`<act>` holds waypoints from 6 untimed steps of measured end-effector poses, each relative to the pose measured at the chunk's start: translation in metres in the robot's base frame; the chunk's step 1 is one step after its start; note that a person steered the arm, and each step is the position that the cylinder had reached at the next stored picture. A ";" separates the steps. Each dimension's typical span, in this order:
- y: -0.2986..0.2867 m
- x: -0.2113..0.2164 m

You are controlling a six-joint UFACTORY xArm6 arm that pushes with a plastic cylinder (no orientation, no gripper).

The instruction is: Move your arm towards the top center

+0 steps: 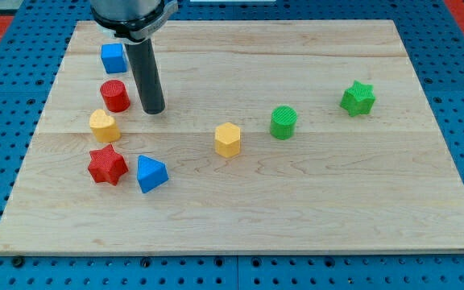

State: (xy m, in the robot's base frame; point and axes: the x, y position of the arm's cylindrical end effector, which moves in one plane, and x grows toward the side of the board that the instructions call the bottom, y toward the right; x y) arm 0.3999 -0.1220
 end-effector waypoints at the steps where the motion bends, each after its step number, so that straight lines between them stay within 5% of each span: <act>1: -0.007 -0.017; 3: -0.010 -0.031; 6: 0.084 -0.085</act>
